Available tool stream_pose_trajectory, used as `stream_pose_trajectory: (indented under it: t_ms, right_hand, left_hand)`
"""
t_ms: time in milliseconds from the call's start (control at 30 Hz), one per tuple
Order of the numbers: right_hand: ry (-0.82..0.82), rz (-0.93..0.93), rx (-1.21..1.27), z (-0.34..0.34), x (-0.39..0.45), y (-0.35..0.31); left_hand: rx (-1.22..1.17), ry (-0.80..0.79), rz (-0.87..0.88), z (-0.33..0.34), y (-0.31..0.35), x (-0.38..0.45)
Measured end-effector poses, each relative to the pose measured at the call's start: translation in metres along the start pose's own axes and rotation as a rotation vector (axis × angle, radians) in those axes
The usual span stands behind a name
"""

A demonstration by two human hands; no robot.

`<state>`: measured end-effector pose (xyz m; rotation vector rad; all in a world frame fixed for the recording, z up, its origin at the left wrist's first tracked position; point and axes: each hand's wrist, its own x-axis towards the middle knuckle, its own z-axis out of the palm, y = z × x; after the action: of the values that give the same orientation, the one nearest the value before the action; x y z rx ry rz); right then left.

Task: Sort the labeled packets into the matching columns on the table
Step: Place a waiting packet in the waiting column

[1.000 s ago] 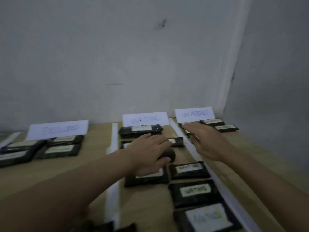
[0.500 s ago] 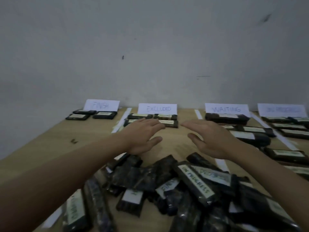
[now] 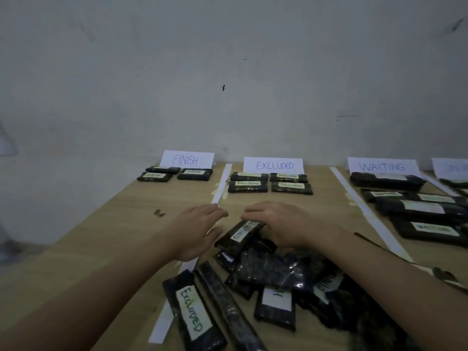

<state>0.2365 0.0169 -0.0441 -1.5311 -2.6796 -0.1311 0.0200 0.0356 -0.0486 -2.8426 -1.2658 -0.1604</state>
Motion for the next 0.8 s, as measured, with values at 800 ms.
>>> stream_pose_trajectory:
  t_ms: [800]
  right_hand:
    - [0.631, 0.382, 0.420, -0.011, -0.022, 0.019]
  left_hand:
    - [-1.532, 0.373, -0.412, -0.006, 0.064, 0.056]
